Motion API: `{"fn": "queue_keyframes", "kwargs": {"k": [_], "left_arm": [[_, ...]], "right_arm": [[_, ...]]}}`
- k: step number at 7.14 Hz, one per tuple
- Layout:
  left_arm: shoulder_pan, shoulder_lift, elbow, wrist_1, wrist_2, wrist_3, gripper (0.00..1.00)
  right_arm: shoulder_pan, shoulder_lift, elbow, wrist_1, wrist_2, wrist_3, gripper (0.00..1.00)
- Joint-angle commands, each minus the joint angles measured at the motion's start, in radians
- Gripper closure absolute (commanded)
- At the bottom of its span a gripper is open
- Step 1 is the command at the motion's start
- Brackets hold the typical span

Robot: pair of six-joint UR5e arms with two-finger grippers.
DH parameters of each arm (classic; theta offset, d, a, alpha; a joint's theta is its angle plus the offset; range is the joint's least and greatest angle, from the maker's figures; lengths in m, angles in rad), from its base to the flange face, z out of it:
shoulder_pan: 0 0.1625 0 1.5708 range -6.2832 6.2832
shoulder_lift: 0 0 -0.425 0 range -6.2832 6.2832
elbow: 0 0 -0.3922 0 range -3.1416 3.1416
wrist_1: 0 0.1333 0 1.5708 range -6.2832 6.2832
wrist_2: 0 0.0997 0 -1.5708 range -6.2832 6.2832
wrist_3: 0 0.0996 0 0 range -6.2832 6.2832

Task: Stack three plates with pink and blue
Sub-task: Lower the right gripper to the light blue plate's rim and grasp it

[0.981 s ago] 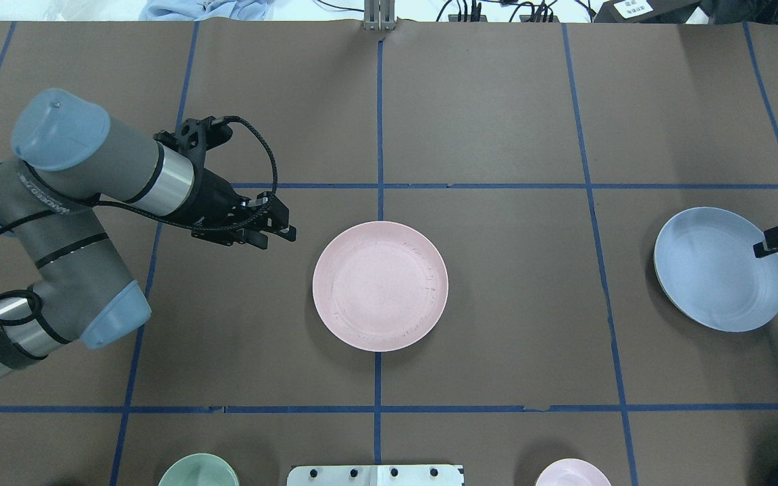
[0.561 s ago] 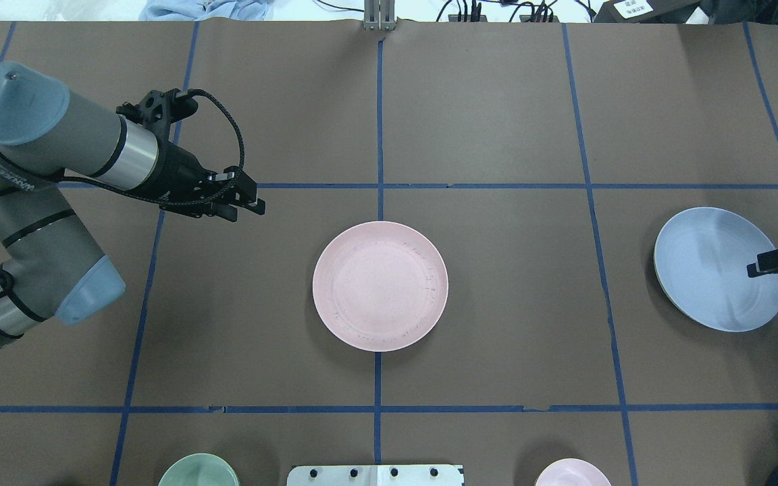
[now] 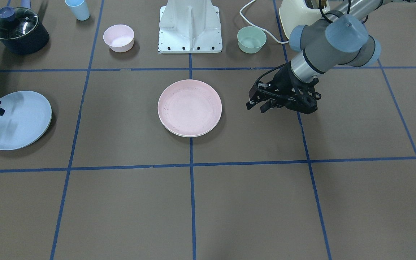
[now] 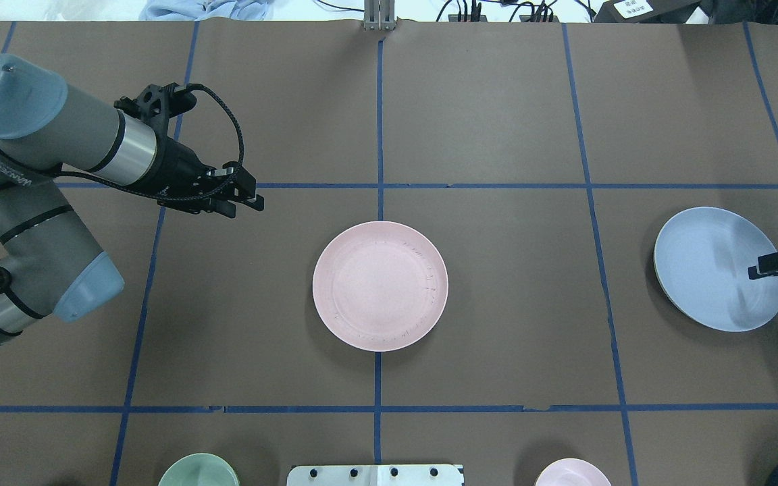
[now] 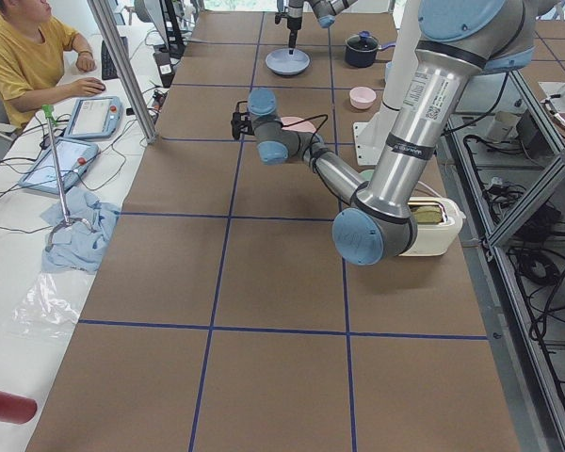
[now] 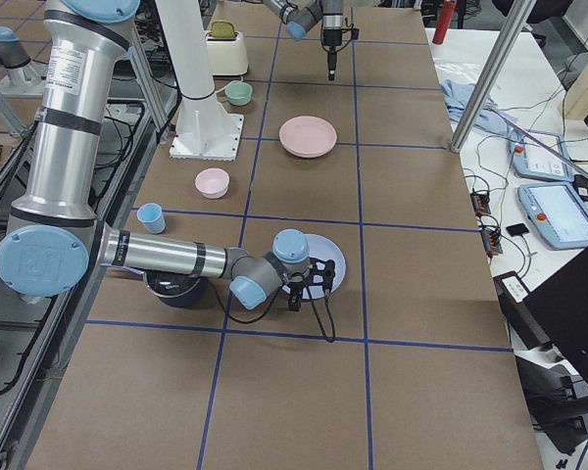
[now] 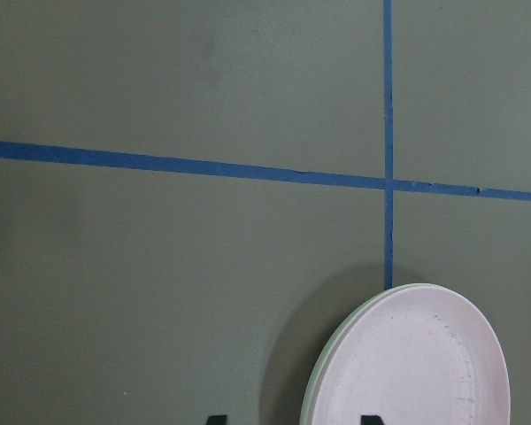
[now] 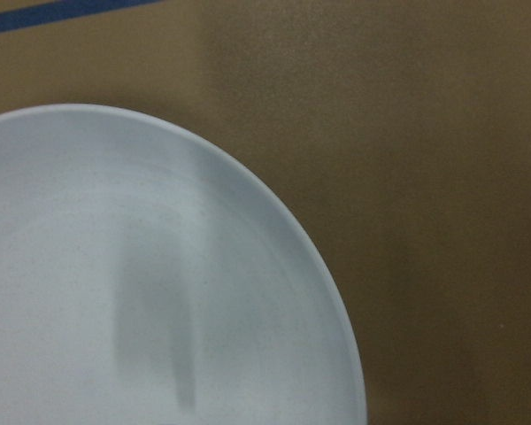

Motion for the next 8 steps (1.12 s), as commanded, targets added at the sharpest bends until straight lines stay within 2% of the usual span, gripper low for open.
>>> {"fn": "queue_keyframes", "kwargs": {"k": [1,2,5,8], "left_arm": [[-0.001,0.0,0.0,0.001,0.0,0.0,0.41],[-0.001,0.0,0.0,0.001,-0.002,0.0,0.41],[-0.001,0.002,0.0,0.001,0.0,0.0,0.41],[-0.002,0.002,-0.009,0.001,-0.002,-0.003,0.41]], "right_arm": [[0.0,0.005,-0.015,0.0,0.0,0.007,0.86],[0.0,0.006,-0.013,0.0,0.0,0.007,1.0],[0.003,0.005,-0.004,0.005,0.009,0.008,1.0],[0.009,0.043,0.057,0.006,0.093,0.116,1.0]]}}
